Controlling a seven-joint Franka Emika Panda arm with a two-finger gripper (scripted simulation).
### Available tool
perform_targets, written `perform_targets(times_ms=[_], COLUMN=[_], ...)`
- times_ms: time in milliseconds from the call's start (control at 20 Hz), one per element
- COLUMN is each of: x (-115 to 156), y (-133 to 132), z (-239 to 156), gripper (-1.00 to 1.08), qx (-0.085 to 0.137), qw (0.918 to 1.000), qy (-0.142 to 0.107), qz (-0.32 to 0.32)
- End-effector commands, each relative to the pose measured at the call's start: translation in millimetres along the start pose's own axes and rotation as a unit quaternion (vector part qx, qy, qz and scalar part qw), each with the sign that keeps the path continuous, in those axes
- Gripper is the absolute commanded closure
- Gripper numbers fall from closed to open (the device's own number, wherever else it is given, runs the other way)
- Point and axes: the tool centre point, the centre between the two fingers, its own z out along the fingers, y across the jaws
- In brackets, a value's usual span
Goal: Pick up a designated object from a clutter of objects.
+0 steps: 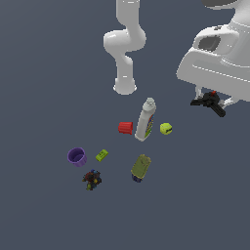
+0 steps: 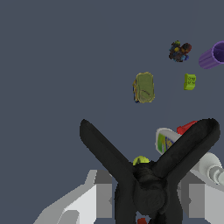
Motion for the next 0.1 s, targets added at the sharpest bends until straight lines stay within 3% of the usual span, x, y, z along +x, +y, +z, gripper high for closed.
perform_targets(times_ms=[0, 50], x=[-0.4, -0.4], y=[0.5, 0.5], z=[-3.7, -4.0], gripper=[1.08, 1.08], qx=[0.000, 0.000], qw=[1.0000, 1.0000], qy=[0.000, 0.000], qz=[0.000, 0.000])
